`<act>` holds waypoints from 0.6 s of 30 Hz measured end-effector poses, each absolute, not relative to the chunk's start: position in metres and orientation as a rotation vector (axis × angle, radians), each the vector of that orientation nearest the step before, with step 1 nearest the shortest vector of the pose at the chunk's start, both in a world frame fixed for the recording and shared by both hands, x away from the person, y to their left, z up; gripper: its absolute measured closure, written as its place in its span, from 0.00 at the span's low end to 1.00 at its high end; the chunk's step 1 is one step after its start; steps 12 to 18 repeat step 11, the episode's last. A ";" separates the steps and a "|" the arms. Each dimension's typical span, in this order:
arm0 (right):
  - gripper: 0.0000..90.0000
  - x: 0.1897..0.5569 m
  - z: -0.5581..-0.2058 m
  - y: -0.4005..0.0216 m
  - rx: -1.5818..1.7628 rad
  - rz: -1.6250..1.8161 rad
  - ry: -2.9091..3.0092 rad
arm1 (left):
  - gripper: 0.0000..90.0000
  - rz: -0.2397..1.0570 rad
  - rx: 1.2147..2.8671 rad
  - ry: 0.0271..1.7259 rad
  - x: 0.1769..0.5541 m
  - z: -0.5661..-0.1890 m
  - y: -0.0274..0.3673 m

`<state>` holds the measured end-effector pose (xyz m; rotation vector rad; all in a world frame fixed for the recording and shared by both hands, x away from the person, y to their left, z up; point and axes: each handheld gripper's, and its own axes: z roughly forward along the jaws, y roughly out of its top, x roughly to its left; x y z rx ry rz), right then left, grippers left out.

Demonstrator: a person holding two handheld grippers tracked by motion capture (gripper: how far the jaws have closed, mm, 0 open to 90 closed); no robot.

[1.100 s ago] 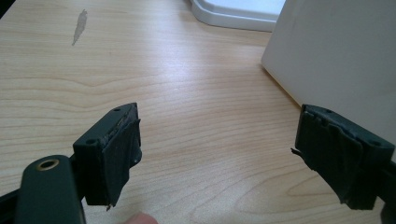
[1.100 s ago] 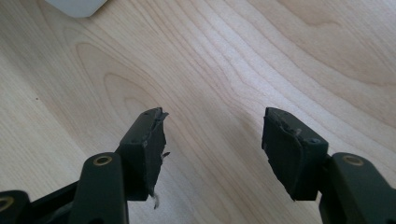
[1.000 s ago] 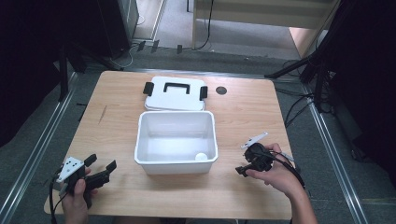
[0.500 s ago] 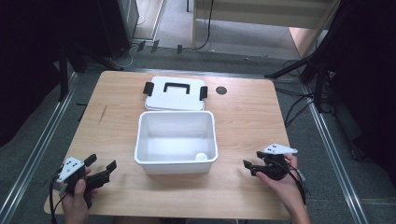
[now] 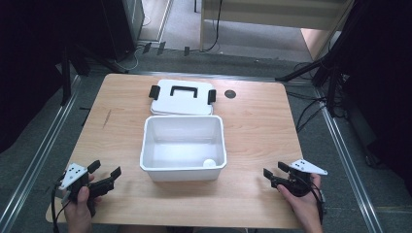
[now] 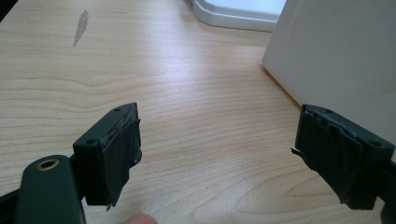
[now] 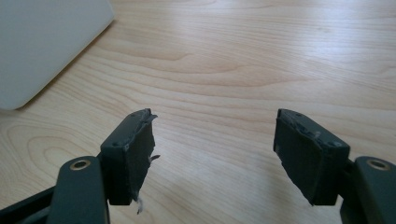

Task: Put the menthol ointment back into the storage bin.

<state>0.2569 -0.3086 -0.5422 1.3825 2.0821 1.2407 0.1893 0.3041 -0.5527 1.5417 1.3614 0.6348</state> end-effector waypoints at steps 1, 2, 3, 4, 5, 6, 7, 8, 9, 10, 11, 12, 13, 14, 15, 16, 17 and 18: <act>0.33 0.255 -0.543 -0.311 1.395 1.258 2.064 | 0.17 0.635 1.542 1.362 0.189 -0.553 0.304; 0.33 0.254 -0.545 -0.313 1.401 1.278 2.046 | 0.17 0.635 1.542 1.361 0.189 -0.553 0.304; 0.33 0.252 -0.546 -0.316 1.409 1.290 2.026 | 0.17 0.634 1.542 1.361 0.189 -0.553 0.304; 0.33 0.251 -0.548 -0.318 1.417 1.302 2.012 | 0.17 0.634 1.542 1.362 0.189 -0.553 0.304; 0.32 0.249 -0.548 -0.320 1.435 1.308 2.004 | 0.17 0.634 1.543 1.361 0.189 -0.553 0.304; 0.32 0.248 -0.548 -0.322 1.440 1.329 1.990 | 0.17 0.634 1.543 1.361 0.189 -0.553 0.304; 0.32 0.247 -0.548 -0.324 1.436 1.343 1.971 | 0.17 0.633 1.543 1.361 0.189 -0.553 0.304; 0.32 0.245 -0.548 -0.325 1.443 1.353 1.955 | 0.17 0.633 1.543 1.361 0.189 -0.553 0.304; 0.32 0.245 -0.548 -0.326 1.451 1.363 1.942 | 0.17 0.633 1.542 1.361 0.189 -0.553 0.304; 0.32 0.244 -0.548 -0.328 1.454 1.375 1.931 | 0.17 0.632 1.542 1.361 0.189 -0.553 0.304; 0.32 0.244 -0.548 -0.329 1.460 1.379 1.927 | 0.17 0.631 1.544 1.361 0.189 -0.553 0.304; 0.32 0.244 -0.548 -0.329 1.460 1.379 1.927 | 0.17 0.631 1.544 1.361 0.189 -0.553 0.304; 0.32 0.244 -0.548 -0.329 1.460 1.379 1.927 | 0.17 0.631 1.544 1.361 0.189 -0.553 0.304; 0.32 0.244 -0.548 -0.329 1.460 1.379 1.927 | 0.17 0.631 1.544 1.361 0.189 -0.553 0.304; 0.32 0.244 -0.548 -0.329 1.460 1.379 1.927 | 0.17 0.631 1.544 1.361 0.189 -0.553 0.304; 0.32 0.244 -0.548 -0.329 1.460 1.379 1.927 | 0.17 0.631 1.544 1.361 0.189 -0.553 0.304; 0.32 0.244 -0.548 -0.329 1.460 1.379 1.927 | 0.17 0.631 1.544 1.361 0.189 -0.553 0.304; 0.32 0.244 -0.548 -0.329 1.460 1.379 1.927 | 0.17 0.631 1.544 1.361 0.189 -0.553 0.304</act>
